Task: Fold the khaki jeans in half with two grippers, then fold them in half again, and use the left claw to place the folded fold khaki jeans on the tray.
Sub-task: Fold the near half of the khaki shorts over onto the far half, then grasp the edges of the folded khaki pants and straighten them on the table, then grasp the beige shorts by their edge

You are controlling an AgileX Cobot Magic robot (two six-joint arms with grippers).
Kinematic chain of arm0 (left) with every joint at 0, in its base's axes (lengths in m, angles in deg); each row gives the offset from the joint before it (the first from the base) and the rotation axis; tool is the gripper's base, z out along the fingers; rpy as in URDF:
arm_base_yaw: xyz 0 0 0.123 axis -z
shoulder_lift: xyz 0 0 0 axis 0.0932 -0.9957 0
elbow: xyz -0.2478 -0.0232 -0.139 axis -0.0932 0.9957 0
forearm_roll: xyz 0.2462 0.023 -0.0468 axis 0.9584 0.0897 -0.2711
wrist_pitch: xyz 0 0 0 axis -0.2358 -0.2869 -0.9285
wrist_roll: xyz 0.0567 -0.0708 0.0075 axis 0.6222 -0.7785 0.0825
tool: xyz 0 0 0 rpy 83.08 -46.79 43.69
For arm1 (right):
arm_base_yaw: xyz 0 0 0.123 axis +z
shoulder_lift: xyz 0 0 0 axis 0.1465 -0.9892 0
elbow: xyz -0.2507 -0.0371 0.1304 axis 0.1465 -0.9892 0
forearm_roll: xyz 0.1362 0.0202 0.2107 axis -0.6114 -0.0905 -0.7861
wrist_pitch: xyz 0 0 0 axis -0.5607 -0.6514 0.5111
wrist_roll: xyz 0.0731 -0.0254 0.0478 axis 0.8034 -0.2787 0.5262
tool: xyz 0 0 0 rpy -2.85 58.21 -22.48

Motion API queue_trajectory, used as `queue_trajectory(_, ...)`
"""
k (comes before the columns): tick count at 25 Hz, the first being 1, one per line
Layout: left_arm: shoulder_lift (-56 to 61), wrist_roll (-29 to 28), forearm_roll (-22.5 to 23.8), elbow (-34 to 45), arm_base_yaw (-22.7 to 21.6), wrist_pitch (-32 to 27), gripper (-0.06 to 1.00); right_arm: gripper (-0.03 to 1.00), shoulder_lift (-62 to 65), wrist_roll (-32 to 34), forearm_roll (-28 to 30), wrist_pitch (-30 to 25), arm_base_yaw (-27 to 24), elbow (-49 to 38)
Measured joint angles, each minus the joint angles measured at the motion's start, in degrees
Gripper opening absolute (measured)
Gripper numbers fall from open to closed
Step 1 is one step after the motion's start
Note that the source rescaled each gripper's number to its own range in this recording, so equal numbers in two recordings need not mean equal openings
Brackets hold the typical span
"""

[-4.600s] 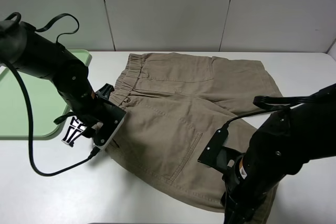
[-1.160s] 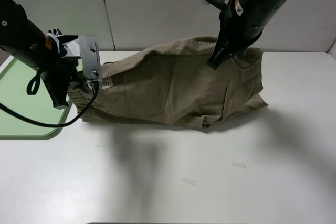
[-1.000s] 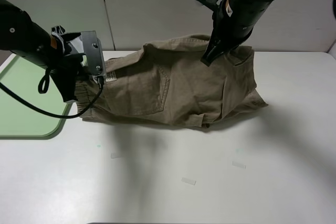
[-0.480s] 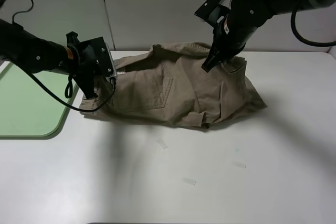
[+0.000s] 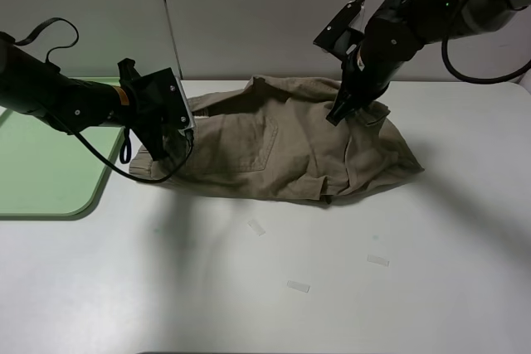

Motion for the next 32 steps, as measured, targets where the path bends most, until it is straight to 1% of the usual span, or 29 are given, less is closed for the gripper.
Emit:
queue_trajectory(4, 0.01, 0.0, -0.15, 0.0, 0.0, 0.64, 0.0, 0.0, 0.0, 0.0, 0.05, 0.13, -2.17, 0.05)
queue_trajectory(7, 0.01, 0.0, -0.2, 0.0, 0.0, 0.77, 0.0, 0.0, 0.0, 0.0, 0.05, 0.46, -2.46, 0.05)
queue_trajectory(8, 0.01, 0.0, -0.57, 0.0, 0.0, 0.77, 0.0, 0.01, 0.0, 0.0, 0.05, 0.62, -2.46, 0.05)
queue_trajectory(9, 0.01, 0.0, -0.98, 0.0, 0.0, 0.77, 0.0, 0.05, 0.0, 0.0, 0.05, 0.68, -2.46, 0.05)
queue_trajectory(10, 0.01, 0.05, -1.73, 0.0, 0.0, 0.77, 0.01, 0.12, 0.0, 0.0, 0.05, 0.68, -2.46, 0.05)
queue_trajectory(11, 0.01, 0.05, -2.67, 0.0, 0.0, 0.77, 0.02, 0.26, 0.0, 0.15, 0.05, 0.68, -2.54, 0.05)
queue_trajectory(12, 0.01, 0.05, -3.65, 0.0, 0.0, 0.77, 0.04, 0.48, 0.0, 0.52, 0.05, 0.68, -2.59, 0.05)
queue_trajectory(13, 0.01, 0.05, -4.73, 0.0, 0.0, 0.77, 0.09, 0.69, 0.0, 0.92, 0.05, 0.6, -2.66, 0.05)
queue_trajectory(14, 0.01, 0.05, -6.25, 0.0, 0.0, 0.77, 0.2, 0.8, 0.0, 1.62, 0.05, 0.6, -2.73, 0.05)
queue_trajectory(15, 0.01, 0.05, -7.61, 0.0, 0.0, 0.82, 0.31, 0.88, 0.0, 2.3, 0.05, 0.6, -2.73, 0.05)
queue_trajectory(16, 0.01, 0.05, -8.82, 0.0, 0.0, 1.08, 0.47, 0.93, 0.0, 2.62, 0.05, 0.6, -2.73, 0.05)
queue_trajectory(17, 0.01, 0.05, -10.24, 0.0, 0.0, 1.67, 0.65, 0.96, 0.0, 2.92, 0.05, 0.6, -2.73, 0.05)
queue_trajectory(18, 0.01, 0.05, -11.43, 0.0, 0.0, 2.44, 0.77, 0.98, 0.0, 3.13, 0.12, 0.6, -2.73, 0.05)
queue_trajectory(19, 0.01, 0.05, -12.15, 0.0, 0.0, 3.6, 0.86, 0.99, 0.0, 3.26, 0.17, 0.6, -2.73, 0.05)
queue_trajectory(21, 0.01, 0.05, -12.79, 0.0, 0.0, 5.86, 0.94, 1.0, 0.0, 3.4, 0.23, 0.66, -2.73, 0.05)
queue_trajectory(23, 0.01, 0.05, -13.02, 0.0, 0.0, 7.06, 0.98, 1.0, 0.0, 3.45, 0.23, 0.66, -2.73, 0.05)
queue_trajectory(25, 0.01, 0.05, -13.02, 0.0, 0.0, 7.04, 0.99, 1.0, 0.31, 3.45, 0.23, 0.45, -2.73, 0.05)
queue_trajectory(28, 0.08, 0.05, -13.02, 0.0, 0.0, 5.9, 1.0, 1.0, 2.29, 3.45, 0.11, -0.55, -2.73, 0.05)
queue_trajectory(32, 1.35, 0.05, -13.02, 0.05, 0.0, 4.31, 1.0, 1.0, 6.59, 3.45, -2.1, -3.23, -2.73, 0.05)
